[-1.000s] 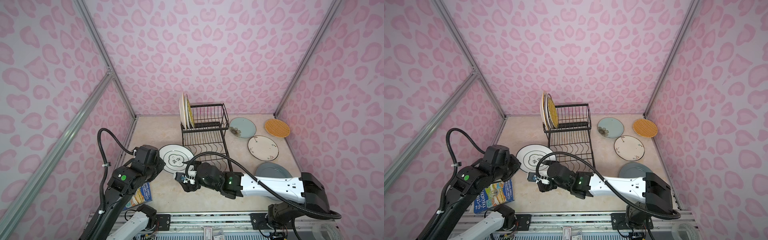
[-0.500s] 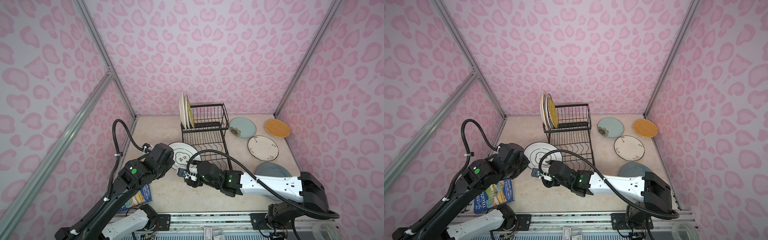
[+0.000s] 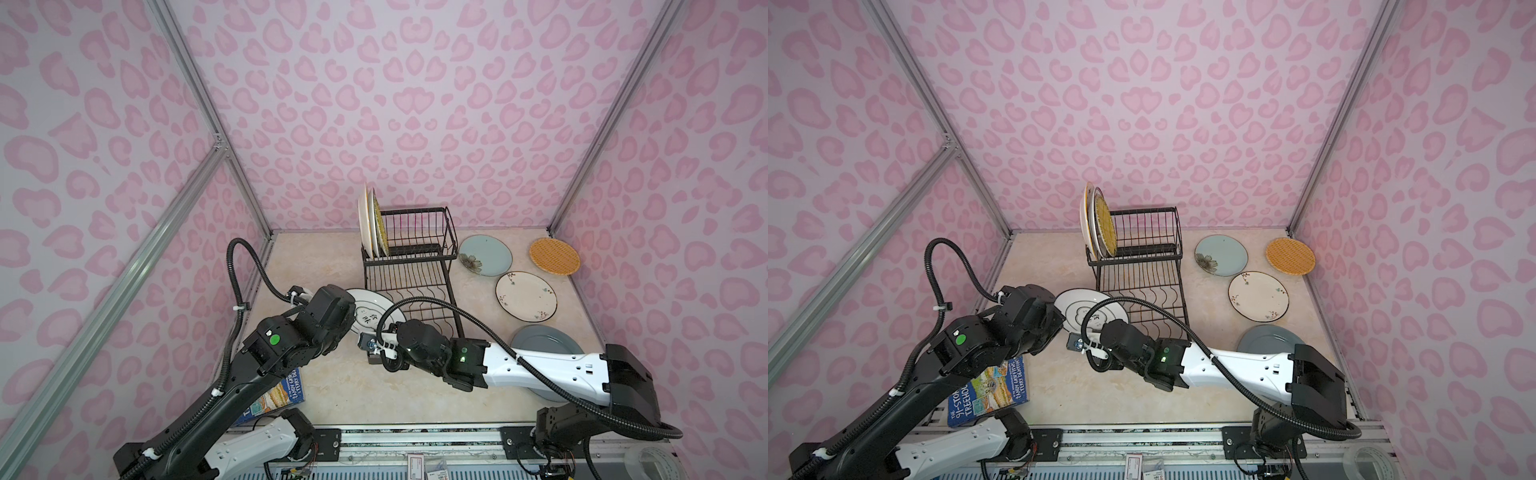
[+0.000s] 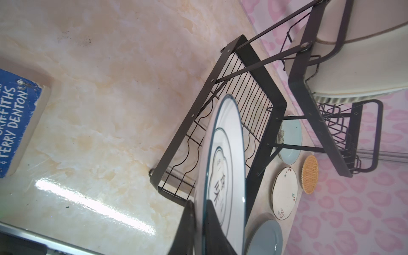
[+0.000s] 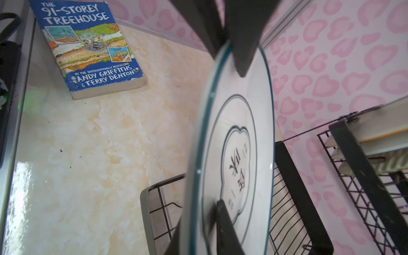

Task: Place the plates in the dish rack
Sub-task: 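Grasp the plate rim with the right gripper while the left gripper opens and withdraws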

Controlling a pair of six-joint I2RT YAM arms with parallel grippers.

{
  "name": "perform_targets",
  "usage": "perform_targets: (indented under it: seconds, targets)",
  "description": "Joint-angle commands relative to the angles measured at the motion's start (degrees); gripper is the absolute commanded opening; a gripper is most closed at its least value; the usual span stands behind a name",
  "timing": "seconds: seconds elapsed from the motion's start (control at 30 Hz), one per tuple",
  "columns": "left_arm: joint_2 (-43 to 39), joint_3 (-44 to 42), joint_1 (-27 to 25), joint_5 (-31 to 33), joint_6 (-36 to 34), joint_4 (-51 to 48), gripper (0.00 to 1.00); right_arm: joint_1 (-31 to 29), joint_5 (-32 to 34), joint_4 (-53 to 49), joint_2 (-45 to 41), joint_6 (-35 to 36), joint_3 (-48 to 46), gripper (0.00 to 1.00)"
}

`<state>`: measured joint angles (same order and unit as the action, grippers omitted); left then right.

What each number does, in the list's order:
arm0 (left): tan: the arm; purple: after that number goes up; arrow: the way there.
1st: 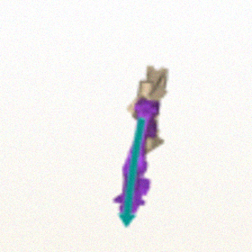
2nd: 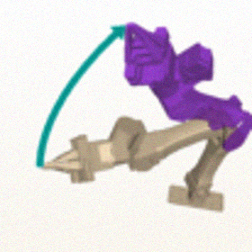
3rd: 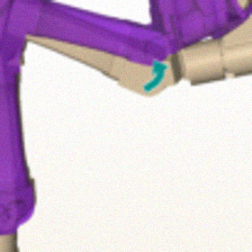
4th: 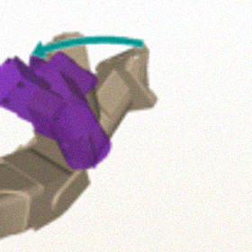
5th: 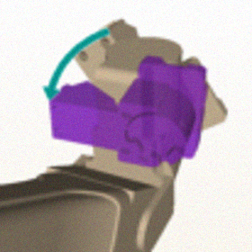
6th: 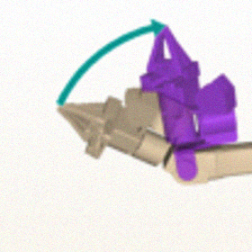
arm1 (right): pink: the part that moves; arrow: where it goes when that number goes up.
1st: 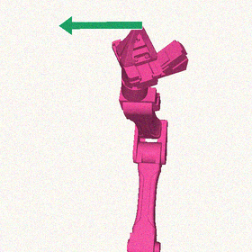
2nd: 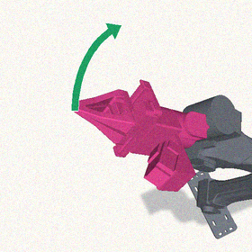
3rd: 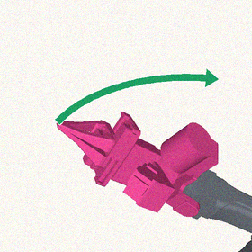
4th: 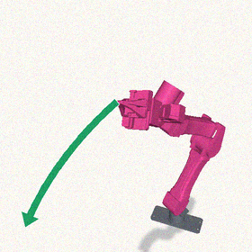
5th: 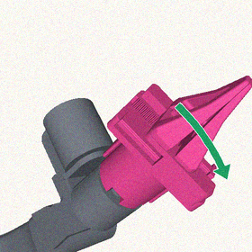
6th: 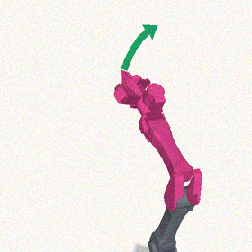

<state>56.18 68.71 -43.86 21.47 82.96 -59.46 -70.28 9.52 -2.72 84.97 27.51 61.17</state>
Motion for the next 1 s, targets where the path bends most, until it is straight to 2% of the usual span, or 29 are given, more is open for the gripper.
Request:
perform_targets:
  seconds: [0.0,0.17,0.2,0.27,0.3,0.33,0.43,0.63,0.8,0.97]
  targets:
    - [-0.28,-0.73,-0.52,-1.52,-2.87,0.69,0.03,0.41,2.00,1.05,-0.92,-6.12,-0.94,0.00]
    - [0.50,-2.25,-0.89,-3.51,-4.68,3.53,0.04,0.41,4.95,1.08,-3.82,-7.58,-3.56,0.00]
    - [0.48,-2.26,-0.94,-3.44,-5.42,3.86,0.12,0.43,5.49,1.26,-4.50,-7.85,-4.28,0.00]
    - [0.17,-1.88,-0.88,-3.23,-7.34,4.88,0.35,0.57,6.54,1.92,-6.53,-8.55,-6.20,0.00]
    - [0.11,-1.42,-0.89,-3.23,-8.84,5.62,0.50,0.65,7.04,2.10,-7.33,-8.90,-7.07,0.00]
    - [0.07,-1.03,-0.89,-3.23,-10.40,6.62,0.60,0.67,7.45,2.06,-8.27,-9.32,-7.61,0.00]
    - [-0.33,1.11,-0.89,-2.72,-16.36,9.21,0.99,0.95,7.71,1.46,-11.24,-10.88,-9.40,0.00]
    - [-3.61,4.77,-0.95,-2.79,-29.91,16.24,0.97,1.37,8.28,-0.78,-16.53,-13.45,-12.09,0.00]
    - [-6.77,7.04,-0.92,-5.77,-46.13,20.70,0.97,1.73,8.06,-4.89,-21.77,-16.57,-12.35,0.00]
    - [-13.98,-0.60,-0.92,1.82,-58.84,26.47,0.97,1.64,6.46,-7.55,-28.19,-22.68,-10.79,0.00]
